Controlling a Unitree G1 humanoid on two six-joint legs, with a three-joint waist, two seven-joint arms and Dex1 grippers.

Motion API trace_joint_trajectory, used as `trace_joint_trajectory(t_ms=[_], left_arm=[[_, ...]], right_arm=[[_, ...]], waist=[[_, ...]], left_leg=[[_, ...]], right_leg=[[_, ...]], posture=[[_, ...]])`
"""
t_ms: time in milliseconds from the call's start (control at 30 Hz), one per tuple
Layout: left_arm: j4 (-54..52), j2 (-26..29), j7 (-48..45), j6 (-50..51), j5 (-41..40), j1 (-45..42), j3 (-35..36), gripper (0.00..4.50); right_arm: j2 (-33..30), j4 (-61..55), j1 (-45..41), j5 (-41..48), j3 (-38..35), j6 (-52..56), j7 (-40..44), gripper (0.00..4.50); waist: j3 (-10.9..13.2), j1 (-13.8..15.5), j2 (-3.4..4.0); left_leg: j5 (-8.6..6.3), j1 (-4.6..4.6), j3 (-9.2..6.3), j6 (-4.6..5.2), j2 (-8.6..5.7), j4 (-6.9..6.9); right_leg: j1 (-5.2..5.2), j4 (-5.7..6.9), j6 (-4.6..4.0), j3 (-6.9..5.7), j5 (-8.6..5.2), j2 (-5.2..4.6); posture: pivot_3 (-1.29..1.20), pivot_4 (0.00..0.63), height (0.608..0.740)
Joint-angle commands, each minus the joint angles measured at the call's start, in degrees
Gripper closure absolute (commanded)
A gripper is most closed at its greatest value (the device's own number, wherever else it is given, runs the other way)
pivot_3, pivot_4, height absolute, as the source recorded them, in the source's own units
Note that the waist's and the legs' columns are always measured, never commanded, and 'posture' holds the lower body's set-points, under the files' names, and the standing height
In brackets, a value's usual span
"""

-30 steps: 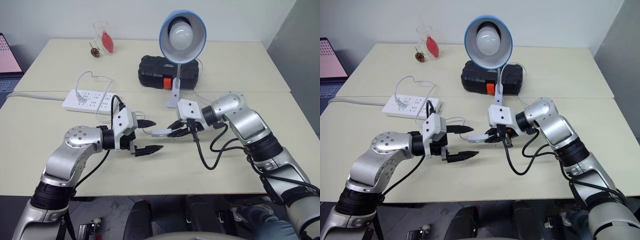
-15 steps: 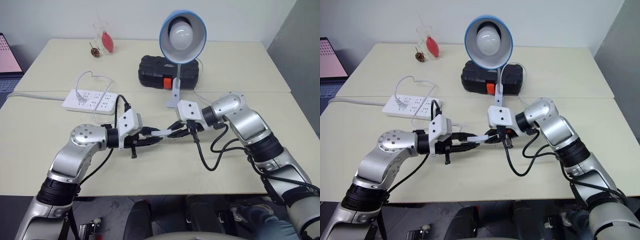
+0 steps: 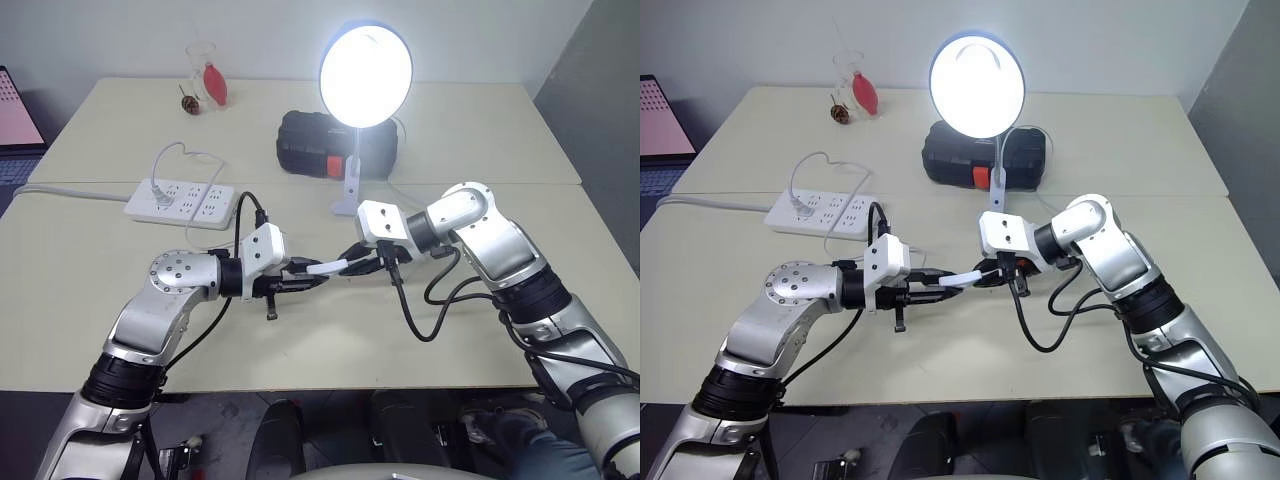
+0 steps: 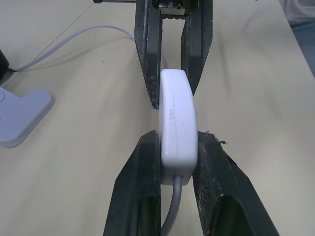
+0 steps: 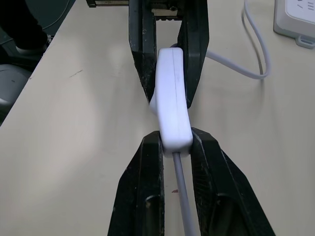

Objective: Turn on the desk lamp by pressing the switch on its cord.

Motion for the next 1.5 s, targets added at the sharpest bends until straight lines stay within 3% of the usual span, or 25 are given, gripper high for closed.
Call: trace_joint_trajectory(t_ms=[33, 367, 567, 767, 1000, 1067, 1267, 1500], left_arm=[[0.1, 0.3, -0.2, -2.8, -0.5, -0.1, 2.4, 3.14], [-0.9, 3.8, -1.1, -7.8, 2.1, 3.3, 3.8, 1.14], [-6.2, 7.7, 1.1, -3.6, -1.6, 11.2, 11.9, 0.02], [-12.7, 9.5, 3.0, 0.6, -4.6, 21.1, 19.2, 0.0], [-17.6, 9.2, 5.9, 3.2, -6.2, 27.4, 23.1, 0.0], [-17.8, 9.5, 6.0, 3.5, -6.4, 28.2, 23.7, 0.0], [-16.8, 9.6, 7.4, 5.4, -7.7, 27.4, 25.9, 0.0], [-18.5, 13.2, 9.6, 7.8, -3.9, 29.2, 26.6, 0.0]], right_arm=[[0.8, -1.9, -0.6, 1.4, -0.2, -1.6, 0.2, 4.11], [1.4, 2.7, -1.3, -1.2, 0.8, -6.9, -0.7, 4.11], [5.5, 17.0, -4.2, -4.3, 1.4, -14.7, -4.4, 4.11], [11.0, 32.2, -8.5, -6.9, 0.6, -19.6, -9.6, 4.11], [13.8, 41.6, -10.1, -9.1, 0.3, -25.6, -12.3, 4.11], [13.6, 42.1, -10.1, -9.2, -0.1, -26.3, -11.8, 3.41], [10.8, 36.3, -8.5, -7.3, -2.1, -25.2, -9.2, 2.03], [1.5, 12.4, -0.4, -1.4, -7.3, -15.1, -5.0, 0.42]], waist=[[0.0, 0.0, 0.0], [0.0, -0.1, 0.0], [0.0, -0.3, 0.01], [0.0, -0.5, 0.0], [0.0, 0.0, 0.0], [0.0, 0.0, 0.0], [0.0, 0.0, 0.02], [0.0, 0.0, 0.02]], left_leg=[[0.0, 0.0, 0.0, 0.0, 0.0, 0.0], [0.0, 0.01, 0.0, 0.0, 0.0, -0.01], [0.0, 0.02, 0.03, 0.0, 0.02, 0.0], [0.0, 0.04, 0.03, 0.0, 0.06, -0.04], [0.0, 0.03, 0.04, 0.0, 0.04, -0.05], [0.0, 0.04, 0.04, 0.0, 0.04, -0.05], [0.0, 0.04, 0.03, 0.0, 0.05, -0.05], [0.0, 0.02, 0.02, 0.0, 0.04, -0.1]], right_leg=[[0.0, 0.0, 0.0, 0.0, 0.0, 0.0], [0.0, -0.01, 0.0, 0.0, 0.0, 0.0], [-0.01, -0.01, 0.0, 0.02, 0.0, 0.0], [-0.02, 0.03, -0.06, 0.01, -0.03, 0.0], [-0.02, -0.01, -0.08, 0.02, -0.04, -0.03], [-0.01, -0.01, -0.08, 0.02, -0.04, -0.03], [-0.02, 0.01, -0.08, 0.01, -0.04, -0.02], [-0.02, -0.03, -0.11, 0.01, -0.06, -0.03]], posture=[[0.0, 0.15, 0.74], [0.0, 0.15, 0.74], [0.0, 0.15, 0.74], [0.0, 0.15, 0.74], [0.0, 0.15, 0.74], [0.0, 0.15, 0.74], [0.0, 0.15, 0.74], [0.0, 0.15, 0.74]])
